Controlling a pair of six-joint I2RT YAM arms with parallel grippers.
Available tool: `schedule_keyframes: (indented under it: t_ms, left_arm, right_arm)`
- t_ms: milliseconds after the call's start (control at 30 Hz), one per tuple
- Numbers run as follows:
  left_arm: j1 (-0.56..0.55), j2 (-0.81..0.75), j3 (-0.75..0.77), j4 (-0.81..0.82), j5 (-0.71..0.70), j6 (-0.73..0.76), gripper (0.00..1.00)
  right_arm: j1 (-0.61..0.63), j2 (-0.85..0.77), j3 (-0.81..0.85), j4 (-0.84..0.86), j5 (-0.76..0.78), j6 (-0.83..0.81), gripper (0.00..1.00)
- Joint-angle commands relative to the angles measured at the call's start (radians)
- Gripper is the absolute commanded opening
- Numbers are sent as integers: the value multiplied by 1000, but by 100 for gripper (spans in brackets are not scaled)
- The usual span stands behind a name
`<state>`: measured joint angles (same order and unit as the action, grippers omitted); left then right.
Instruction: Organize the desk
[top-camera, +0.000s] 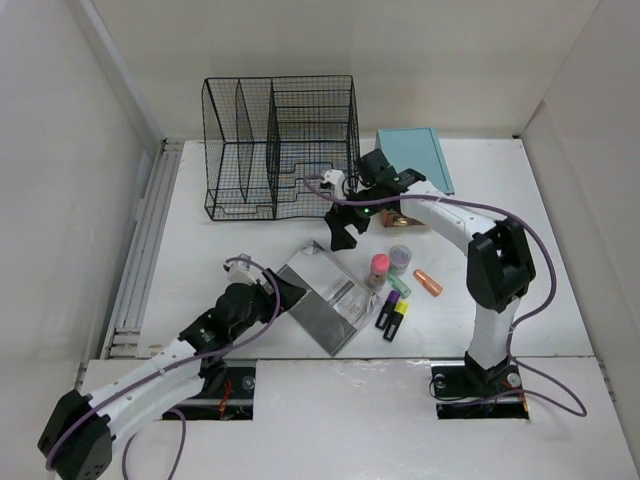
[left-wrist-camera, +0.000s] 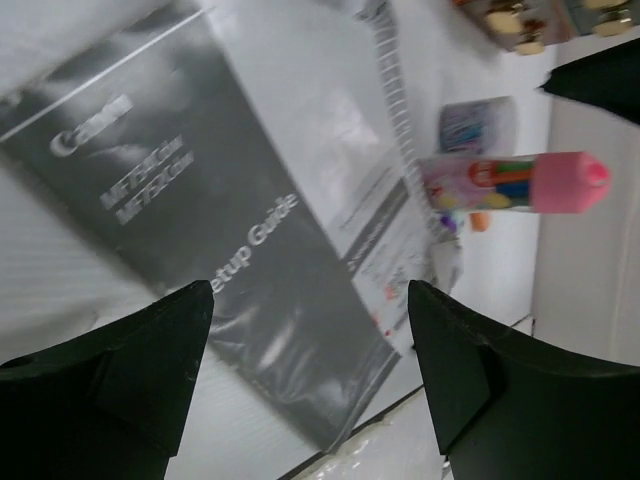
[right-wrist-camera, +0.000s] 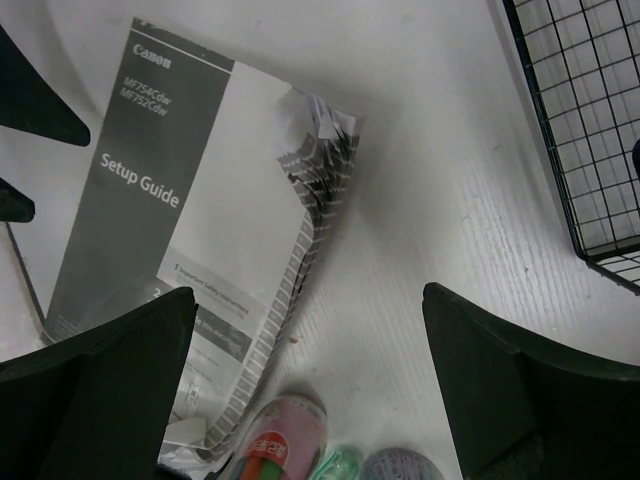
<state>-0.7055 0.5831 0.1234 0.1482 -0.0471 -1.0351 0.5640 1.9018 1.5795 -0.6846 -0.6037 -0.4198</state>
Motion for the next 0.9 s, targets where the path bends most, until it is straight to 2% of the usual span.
schedule_keyframes:
  t_ms: [0,200,467,867]
  left_arm:
    - [-8,20,-14,119,9,-52,76]
    - [-8,40,-25,119,-26,-52,76]
    - [-17,70,-25,108,-5,-43,77]
    - [-17,40,79,-176,26,-34,78]
  right_arm:
    - [16,0,-22,89,34,-2,100]
    - [25,48,-85,138,71,26,100]
    - [25,111,-147,181,52,49,100]
    - [34,154,-147,152,-53,49,100]
